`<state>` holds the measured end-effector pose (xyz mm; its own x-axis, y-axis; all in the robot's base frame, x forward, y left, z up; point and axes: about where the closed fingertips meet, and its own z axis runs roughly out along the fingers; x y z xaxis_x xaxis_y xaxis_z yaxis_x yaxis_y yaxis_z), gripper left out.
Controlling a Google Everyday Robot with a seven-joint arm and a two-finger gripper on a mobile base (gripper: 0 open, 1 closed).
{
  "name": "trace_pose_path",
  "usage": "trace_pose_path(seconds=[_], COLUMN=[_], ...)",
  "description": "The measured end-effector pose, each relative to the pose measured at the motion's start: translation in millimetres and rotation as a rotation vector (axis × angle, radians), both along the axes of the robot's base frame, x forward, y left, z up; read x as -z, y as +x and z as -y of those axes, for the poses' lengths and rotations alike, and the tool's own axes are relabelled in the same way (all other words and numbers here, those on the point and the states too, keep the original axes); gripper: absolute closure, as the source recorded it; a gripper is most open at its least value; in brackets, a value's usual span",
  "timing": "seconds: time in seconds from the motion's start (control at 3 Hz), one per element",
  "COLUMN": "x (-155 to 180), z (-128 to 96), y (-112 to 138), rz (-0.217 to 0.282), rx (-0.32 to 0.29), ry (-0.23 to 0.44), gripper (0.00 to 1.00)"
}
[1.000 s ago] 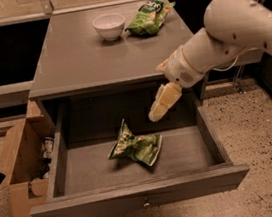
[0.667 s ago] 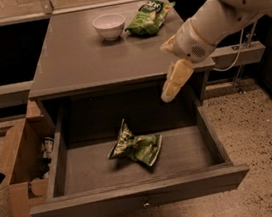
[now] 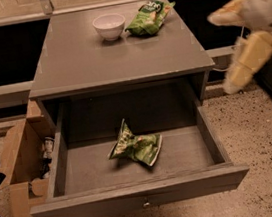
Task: Place green jalapeno chip bag into top drawer
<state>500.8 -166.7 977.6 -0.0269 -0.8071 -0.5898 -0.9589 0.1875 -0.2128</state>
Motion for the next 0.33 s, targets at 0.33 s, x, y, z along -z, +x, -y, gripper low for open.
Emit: trace_pose_path(seconds=[0.33], x=[-12.2], z=[36.3], y=[-59.7], rz=[0.065], rx=[0.173], ry=[0.048], gripper=[0.0])
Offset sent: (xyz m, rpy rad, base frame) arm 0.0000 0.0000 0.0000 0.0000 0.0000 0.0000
